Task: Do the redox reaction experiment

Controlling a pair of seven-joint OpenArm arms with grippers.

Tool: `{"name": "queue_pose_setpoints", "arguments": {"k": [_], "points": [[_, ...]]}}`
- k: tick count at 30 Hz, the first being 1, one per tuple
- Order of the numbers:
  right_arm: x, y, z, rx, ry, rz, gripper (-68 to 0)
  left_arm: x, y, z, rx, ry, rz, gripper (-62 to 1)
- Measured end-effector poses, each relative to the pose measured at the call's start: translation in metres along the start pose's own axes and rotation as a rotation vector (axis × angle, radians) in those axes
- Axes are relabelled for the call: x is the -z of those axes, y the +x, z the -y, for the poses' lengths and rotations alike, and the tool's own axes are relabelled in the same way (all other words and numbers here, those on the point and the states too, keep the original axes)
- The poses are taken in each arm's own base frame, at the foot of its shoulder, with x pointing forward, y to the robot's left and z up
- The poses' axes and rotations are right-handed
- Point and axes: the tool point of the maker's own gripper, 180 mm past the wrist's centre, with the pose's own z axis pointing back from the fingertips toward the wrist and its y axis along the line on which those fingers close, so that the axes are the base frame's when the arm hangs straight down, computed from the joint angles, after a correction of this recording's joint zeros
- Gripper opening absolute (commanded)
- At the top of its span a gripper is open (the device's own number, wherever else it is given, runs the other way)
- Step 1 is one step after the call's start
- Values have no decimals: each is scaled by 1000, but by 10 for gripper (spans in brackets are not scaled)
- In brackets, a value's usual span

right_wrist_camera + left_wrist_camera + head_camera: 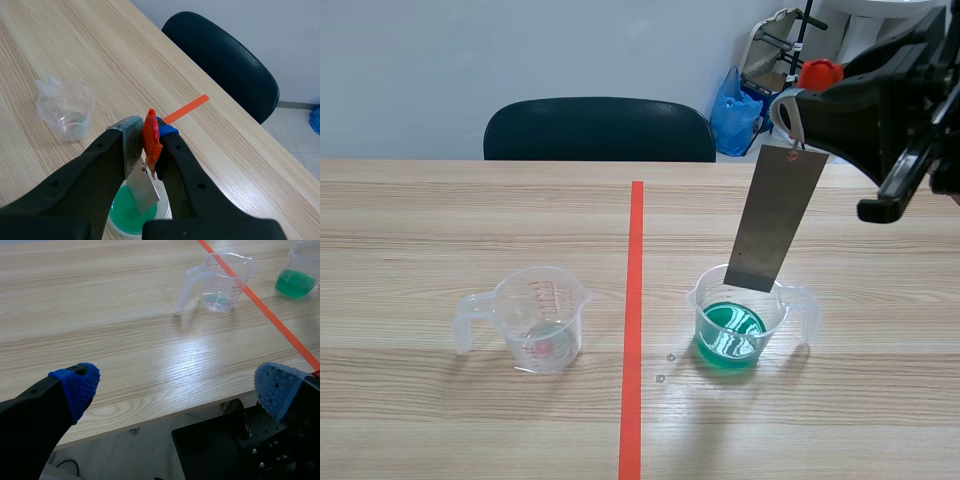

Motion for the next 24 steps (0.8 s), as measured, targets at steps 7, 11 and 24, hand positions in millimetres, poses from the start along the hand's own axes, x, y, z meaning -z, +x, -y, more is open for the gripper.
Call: {"name": "queue_pose_setpoints", "arguments": {"k": [7,11,24], "points": [[0,0,0,0,0,0,-655,0,0,0,0,0,0,14],[0,0,0,0,0,0,-655,0,0,0,0,0,0,14],[0,0,0,0,0,0,-655,10,-1,-4,23,-40,-16,-307]]}}
